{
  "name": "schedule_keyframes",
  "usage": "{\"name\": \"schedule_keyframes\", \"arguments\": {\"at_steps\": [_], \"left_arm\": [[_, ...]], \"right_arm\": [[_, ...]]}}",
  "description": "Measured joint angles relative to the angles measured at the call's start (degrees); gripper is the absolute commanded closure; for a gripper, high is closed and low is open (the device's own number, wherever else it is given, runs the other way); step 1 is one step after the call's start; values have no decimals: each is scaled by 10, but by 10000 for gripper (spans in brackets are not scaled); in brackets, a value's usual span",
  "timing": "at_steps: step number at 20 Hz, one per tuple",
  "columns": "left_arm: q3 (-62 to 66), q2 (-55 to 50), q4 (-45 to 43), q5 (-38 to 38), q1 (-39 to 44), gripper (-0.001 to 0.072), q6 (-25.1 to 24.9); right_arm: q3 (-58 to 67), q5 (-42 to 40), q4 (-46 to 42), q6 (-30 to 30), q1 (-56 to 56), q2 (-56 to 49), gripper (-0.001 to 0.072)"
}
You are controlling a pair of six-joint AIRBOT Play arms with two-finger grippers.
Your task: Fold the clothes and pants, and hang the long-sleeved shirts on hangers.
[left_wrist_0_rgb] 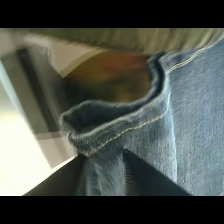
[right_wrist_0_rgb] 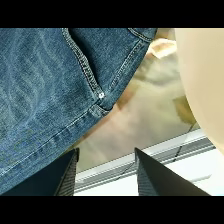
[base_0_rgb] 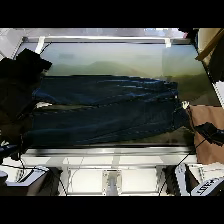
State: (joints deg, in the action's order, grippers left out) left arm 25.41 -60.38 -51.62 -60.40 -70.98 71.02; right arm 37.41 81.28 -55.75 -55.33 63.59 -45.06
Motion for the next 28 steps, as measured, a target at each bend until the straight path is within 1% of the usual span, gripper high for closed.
{"name": "schedule_keyframes", "arguments": {"at_steps": [1,6,7,8,9,10,11,13,14,17,23,24,25,28], "left_arm": [[0,-2,6,10,14,691,-3],[9,-5,20,33,55,691,-8],[15,-3,22,33,59,691,-8],[21,0,24,28,60,691,-8],[28,5,24,26,63,691,-9],[32,10,25,25,63,691,-9],[35,15,26,25,64,691,-10],[39,23,27,23,66,691,-10],[41,26,28,23,66,691,-12],[43,31,28,23,66,691,-16],[43,33,28,24,66,691,-21],[43,33,28,24,66,691,-22],[43,33,28,24,66,691,-23],[43,33,28,25,66,691,-24]], "right_arm": [[0,1,0,-1,0,0,314],[7,2,1,-6,1,0,312],[7,3,1,-10,1,0,297],[3,1,1,-18,2,0,228],[-8,-3,3,-28,2,0,218],[-23,-10,9,-38,3,-3,188],[-42,-21,21,-45,3,-6,134],[-89,-57,65,-52,3,-18,137],[-111,-83,96,-50,3,-27,160],[-151,-146,163,-24,3,-59,164],[-173,-216,224,36,1,-136,169],[-174,-228,241,52,-3,-147,241],[-174,-242,263,68,-10,-158,267],[-174,-285,304,103,-49,-186,267]]}}
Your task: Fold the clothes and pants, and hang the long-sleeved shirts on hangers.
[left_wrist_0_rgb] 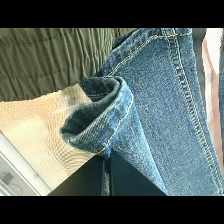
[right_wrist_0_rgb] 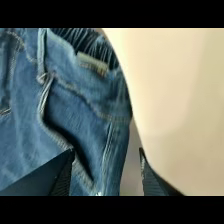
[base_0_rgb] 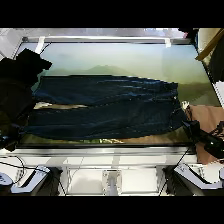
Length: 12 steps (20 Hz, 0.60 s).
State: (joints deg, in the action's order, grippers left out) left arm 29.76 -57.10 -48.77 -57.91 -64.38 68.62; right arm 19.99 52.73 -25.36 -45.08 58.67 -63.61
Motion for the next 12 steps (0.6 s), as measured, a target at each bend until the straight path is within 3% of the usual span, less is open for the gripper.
{"name": "schedule_keyframes", "arguments": {"at_steps": [2,5,7,10,12], "left_arm": [[0,0,0,0,0,691,-1],[0,0,0,4,0,691,-4],[0,0,0,9,1,691,-12],[14,0,-6,9,1,692,-17],[46,5,-30,-7,1,692,-19]], "right_arm": [[0,-30,16,11,-31,-15,272],[0,-67,39,21,-71,-28,460],[2,-84,52,23,-90,-31,672],[28,-58,55,25,-100,-31,669],[59,7,31,21,-92,-15,669]]}}
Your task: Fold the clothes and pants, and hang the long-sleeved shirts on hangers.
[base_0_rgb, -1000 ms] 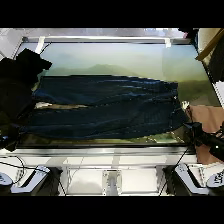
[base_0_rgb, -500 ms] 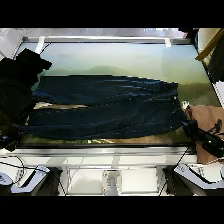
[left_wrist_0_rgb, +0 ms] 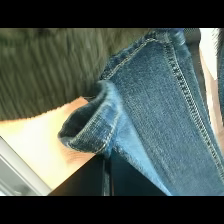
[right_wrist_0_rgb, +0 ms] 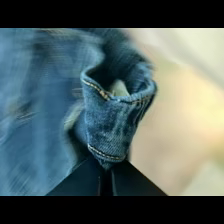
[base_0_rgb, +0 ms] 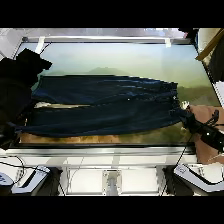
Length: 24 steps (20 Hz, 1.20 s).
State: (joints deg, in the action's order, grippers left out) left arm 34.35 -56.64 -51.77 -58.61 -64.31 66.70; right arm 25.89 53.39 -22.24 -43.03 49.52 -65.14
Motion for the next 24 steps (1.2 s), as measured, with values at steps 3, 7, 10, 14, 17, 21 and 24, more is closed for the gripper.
{"name": "schedule_keyframes", "arguments": {"at_steps": [3,7,10,14,17,21,24], "left_arm": [[69,12,-43,-45,2,693,-2],[156,30,-70,-83,38,694,-3],[205,26,-84,-71,115,695,7],[279,-45,-176,27,249,695,99],[372,-155,-256,78,333,695,177],[509,-313,-316,104,409,694,241],[594,-407,-336,117,448,695,260]], "right_arm": [[47,125,-75,-47,31,53,669],[94,267,-146,-122,73,159,671],[119,292,-162,-178,67,219,672],[132,211,-167,-231,-3,205,672],[136,90,-143,-253,-71,141,671],[189,-46,-120,-263,-156,16,671],[269,-102,-118,-263,-210,-88,671]]}}
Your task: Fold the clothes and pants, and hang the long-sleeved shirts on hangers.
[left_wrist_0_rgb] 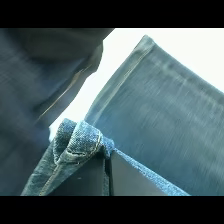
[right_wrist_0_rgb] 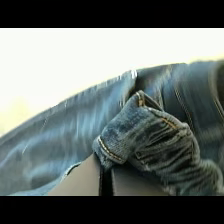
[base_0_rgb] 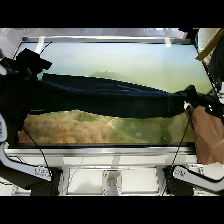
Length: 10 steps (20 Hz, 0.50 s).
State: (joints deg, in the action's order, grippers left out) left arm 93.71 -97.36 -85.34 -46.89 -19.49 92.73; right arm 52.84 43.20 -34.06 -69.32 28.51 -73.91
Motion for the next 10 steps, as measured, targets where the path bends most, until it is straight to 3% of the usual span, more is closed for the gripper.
{"name": "schedule_keyframes", "arguments": {"at_steps": [4,10], "left_arm": [[64,-72,-12,41,30,694,21],[87,-108,-15,89,42,695,40]], "right_arm": [[88,-54,-4,-11,-34,-108,672],[123,-107,-6,-46,-44,-173,672]]}}
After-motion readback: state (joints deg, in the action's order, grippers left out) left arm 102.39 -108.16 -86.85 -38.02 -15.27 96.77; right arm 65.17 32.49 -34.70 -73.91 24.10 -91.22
